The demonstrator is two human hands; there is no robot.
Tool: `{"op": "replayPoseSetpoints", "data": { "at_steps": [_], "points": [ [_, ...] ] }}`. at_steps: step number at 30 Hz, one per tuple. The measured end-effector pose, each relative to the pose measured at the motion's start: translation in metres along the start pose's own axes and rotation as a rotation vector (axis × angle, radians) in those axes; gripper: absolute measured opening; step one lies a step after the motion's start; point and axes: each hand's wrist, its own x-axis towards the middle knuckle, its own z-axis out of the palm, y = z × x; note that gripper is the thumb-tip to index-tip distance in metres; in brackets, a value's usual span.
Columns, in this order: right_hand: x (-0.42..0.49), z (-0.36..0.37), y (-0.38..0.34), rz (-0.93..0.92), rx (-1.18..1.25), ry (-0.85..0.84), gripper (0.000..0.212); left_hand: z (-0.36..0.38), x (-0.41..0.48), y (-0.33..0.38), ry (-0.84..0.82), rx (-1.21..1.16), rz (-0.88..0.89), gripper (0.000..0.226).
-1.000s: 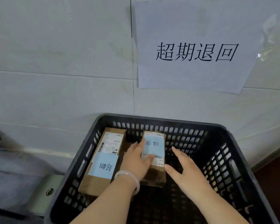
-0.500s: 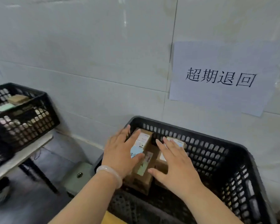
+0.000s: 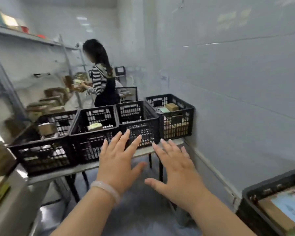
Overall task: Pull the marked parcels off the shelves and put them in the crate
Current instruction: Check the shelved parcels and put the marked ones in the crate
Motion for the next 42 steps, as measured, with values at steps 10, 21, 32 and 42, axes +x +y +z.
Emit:
{"op": "replayPoseSetpoints", "data": {
  "at_steps": [10,21,32,42],
  "points": [
    [0.151,0.040,-0.217,-0.435,0.075,0.072,0.092,-0.128,-0.036,-0.215,0.245,0.271,-0.332,0.073],
    [0.216,0.091,-0.446,-0.864,0.359,0.054,0.088,-0.253,-0.135,-0.357,0.384,0.488,-0.685,0.065],
    [0.262,0.134,-0.594,-1.035,0.710,-0.106,0.084,-0.298,-0.185,-0.427,0.365,0.630,-0.955,0.070],
    [0.378,0.172,-0.642,-0.844,1.099,-0.349,0.093,-0.292,-0.121,-0.494,0.403,0.529,-1.198,0.071]
  ]
}}
